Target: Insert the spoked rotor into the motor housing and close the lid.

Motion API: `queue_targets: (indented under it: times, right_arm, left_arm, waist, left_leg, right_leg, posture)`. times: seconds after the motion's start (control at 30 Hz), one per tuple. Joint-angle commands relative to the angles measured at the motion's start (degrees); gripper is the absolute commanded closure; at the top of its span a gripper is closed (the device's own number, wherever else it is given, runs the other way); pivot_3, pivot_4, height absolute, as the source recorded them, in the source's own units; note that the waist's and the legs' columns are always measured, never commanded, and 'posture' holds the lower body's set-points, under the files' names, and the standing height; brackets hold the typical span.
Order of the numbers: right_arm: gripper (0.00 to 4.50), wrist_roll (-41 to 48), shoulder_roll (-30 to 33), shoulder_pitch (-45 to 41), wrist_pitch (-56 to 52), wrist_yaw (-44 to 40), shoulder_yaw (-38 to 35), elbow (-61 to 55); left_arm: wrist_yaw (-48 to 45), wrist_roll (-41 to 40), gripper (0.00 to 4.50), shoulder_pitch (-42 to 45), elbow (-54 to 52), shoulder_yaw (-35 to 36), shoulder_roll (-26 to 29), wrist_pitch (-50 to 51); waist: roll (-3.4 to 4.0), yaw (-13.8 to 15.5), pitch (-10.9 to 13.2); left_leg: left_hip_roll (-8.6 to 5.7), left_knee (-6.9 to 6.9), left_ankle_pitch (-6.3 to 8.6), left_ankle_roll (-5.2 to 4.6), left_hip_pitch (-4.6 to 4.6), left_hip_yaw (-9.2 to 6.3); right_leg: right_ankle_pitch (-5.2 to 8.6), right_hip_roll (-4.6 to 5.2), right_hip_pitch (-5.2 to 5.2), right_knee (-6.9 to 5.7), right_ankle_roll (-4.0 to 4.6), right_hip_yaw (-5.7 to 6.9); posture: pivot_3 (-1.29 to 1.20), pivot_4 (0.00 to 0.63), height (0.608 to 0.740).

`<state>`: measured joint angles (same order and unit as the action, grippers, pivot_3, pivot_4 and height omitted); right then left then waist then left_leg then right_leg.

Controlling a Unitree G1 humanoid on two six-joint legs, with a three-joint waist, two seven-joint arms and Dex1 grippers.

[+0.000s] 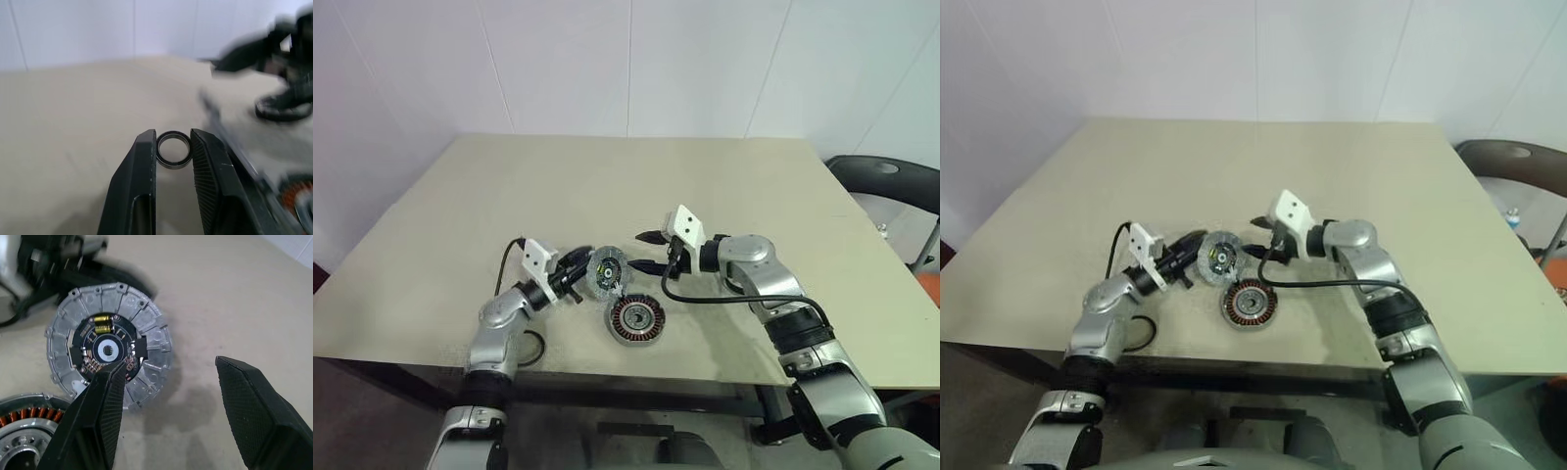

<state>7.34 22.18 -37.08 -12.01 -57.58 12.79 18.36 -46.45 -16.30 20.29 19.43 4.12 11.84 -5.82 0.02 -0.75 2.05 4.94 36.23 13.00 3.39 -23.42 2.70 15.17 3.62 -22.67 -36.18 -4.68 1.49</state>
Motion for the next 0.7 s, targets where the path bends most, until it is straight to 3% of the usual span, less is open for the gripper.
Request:
queue_targets:
  times: [0.03, 0.23, 0.53, 0.7]
  right_arm:
    - [1.43, 0.08, 0.77, -0.56, 0.89, 0.59, -1.49, -1.06]
    - [1.43, 0.20, 0.87, -0.36, 0.96, 1.04, -1.58, -1.13]
    - [1.43, 2.72, 5.03, 1.87, -4.04, -5.59, -0.95, -4.68]
    - [1.43, 0.84, 8.75, 3.94, -7.15, -8.38, 1.48, -5.97]
  left_arm:
    - [2.06, -0.73, 3.78, 3.55, -2.17, 1.19, 0.43, -1.55]
    - [5.06, 0.64, 3.78, 4.95, 1.63, 1.96, 1.81, -5.11]
    - [-9.99, -7.07, 3.78, 0.59, -4.88, -3.28, 2.75, 4.33]
    - [-14.25, -6.26, 3.78, -1.30, -8.13, -7.05, 5.22, 8.67]
  waist:
    - [0.00, -0.07, 0.00]
    - [0.00, -0.33, 0.00]
    - [-0.01, -0.03, 0.00]
    - [0.00, -0.34, 0.00]
  left_leg:
    - [-0.01, 0.00, 0.00, 0.00, 0.00, 0.00]
    - [0.00, -0.11, 0.00, -0.01, 0.02, 0.00]
    - [-0.01, -0.06, 0.00, -0.01, 0.00, 0.00]
    - [0.00, -0.05, 0.00, -0.01, 0.05, -0.02]
  right_leg:
    - [0.00, 0.00, 0.00, 0.01, -0.01, -0.01]
    - [-0.01, -0.05, -0.06, -0.01, -0.05, -0.04]
    - [0.00, -0.03, -0.01, 0.02, -0.05, -0.05]
    - [0.01, -0.05, -0.02, -0.07, -0.02, -0.06]
  posture:
    - [0.00, 0.000, 0.740]
    - [0.00, 0.000, 0.740]
    - [0.00, 0.000, 0.740]
    - [0.00, 0.000, 0.740]
